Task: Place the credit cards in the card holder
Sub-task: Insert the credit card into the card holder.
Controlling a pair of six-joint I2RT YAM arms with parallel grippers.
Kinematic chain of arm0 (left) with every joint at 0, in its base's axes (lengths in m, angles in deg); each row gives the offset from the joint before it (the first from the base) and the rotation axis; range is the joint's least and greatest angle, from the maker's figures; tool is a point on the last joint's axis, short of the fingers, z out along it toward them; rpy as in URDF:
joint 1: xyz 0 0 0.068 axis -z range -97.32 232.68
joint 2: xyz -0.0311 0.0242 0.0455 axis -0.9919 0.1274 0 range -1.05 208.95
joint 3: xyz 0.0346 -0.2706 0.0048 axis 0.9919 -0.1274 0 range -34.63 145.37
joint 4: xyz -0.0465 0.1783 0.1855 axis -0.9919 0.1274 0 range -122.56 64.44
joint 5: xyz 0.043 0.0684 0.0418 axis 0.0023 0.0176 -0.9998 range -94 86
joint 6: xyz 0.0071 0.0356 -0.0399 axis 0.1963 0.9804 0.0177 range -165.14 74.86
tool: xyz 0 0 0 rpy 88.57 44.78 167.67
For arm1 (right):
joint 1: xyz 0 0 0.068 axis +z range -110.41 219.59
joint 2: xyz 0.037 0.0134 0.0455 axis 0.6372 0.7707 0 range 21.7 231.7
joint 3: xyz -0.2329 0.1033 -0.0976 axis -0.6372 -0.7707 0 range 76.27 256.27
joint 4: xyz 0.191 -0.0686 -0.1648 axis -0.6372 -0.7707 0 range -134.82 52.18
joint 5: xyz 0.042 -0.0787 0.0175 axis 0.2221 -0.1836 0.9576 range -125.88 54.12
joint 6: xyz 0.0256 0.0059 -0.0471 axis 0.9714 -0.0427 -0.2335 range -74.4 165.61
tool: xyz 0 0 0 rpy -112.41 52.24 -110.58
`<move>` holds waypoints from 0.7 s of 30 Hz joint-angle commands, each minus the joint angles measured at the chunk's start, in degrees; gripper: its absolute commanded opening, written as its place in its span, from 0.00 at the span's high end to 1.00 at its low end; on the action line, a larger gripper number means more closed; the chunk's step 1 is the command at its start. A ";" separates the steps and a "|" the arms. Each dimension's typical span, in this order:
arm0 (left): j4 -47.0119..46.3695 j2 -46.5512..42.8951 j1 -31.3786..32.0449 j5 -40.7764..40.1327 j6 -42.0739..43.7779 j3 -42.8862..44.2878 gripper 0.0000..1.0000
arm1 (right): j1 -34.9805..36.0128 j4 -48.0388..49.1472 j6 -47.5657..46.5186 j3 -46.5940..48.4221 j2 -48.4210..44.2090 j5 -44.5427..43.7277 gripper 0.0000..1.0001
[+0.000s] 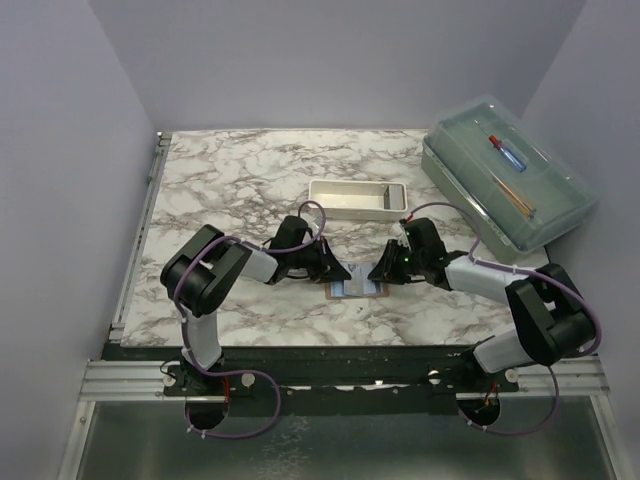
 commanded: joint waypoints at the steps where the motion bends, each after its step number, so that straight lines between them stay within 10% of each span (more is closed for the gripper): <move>1: 2.25 2.42 0.43 2.20 -0.59 0.42 1.00 | -0.82 -9.00 -2.61 -0.82 -0.14 -8.11 0.74; 21: 2.25 3.49 0.51 1.81 0.02 1.39 1.00 | -1.87 -15.63 -4.17 0.38 -4.06 -10.51 0.53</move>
